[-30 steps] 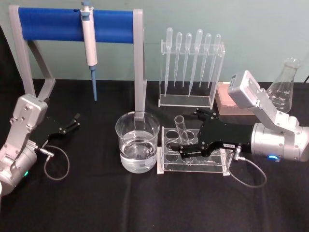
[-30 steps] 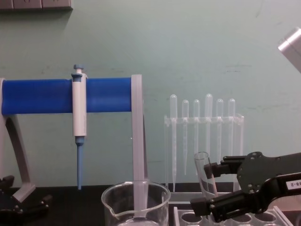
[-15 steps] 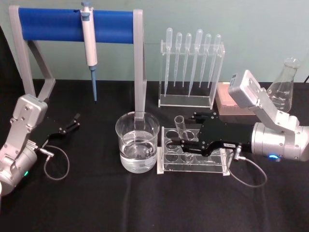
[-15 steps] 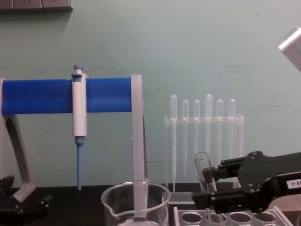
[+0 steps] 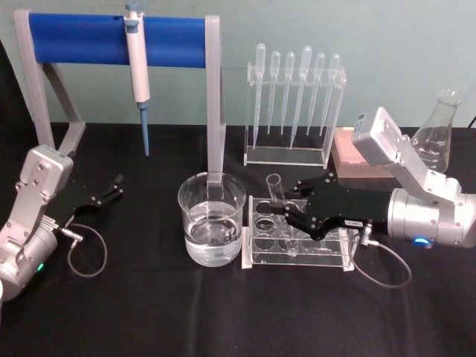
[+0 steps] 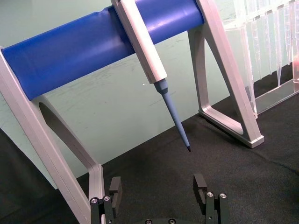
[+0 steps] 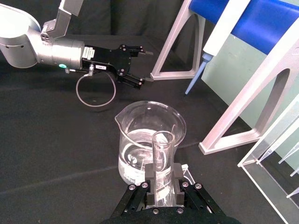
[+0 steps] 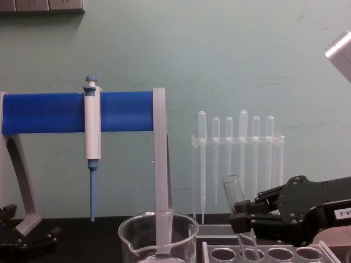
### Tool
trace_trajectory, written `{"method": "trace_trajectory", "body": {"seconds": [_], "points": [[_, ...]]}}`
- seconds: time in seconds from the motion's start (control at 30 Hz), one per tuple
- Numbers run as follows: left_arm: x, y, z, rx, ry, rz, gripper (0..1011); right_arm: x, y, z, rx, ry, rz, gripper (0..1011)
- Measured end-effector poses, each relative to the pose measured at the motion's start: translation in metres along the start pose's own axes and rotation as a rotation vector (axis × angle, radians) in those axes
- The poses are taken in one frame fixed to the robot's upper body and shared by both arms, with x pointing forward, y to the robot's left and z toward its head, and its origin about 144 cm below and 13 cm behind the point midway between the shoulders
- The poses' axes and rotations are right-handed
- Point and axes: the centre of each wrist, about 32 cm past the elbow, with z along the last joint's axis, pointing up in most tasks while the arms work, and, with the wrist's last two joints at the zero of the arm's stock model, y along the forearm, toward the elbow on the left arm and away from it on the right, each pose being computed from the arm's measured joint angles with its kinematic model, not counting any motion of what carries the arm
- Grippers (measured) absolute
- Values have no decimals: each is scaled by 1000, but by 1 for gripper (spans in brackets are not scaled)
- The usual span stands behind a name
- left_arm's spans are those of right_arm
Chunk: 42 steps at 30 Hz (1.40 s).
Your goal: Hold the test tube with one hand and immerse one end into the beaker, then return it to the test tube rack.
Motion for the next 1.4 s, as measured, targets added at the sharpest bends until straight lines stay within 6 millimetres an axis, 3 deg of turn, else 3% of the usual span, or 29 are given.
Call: {"method": "trace_trajectory", "body": {"seconds": [0.5, 0.73, 1.4], "points": [[0, 0, 0, 0, 0, 0, 1000, 0, 0, 0, 0, 1, 0, 222], [0, 0, 0, 0, 0, 0, 1000, -3, -9, -2, 87, 40, -41, 222], [0, 0, 0, 0, 0, 0, 1000, -2, -25, 23, 223, 95, -67, 222]]}}
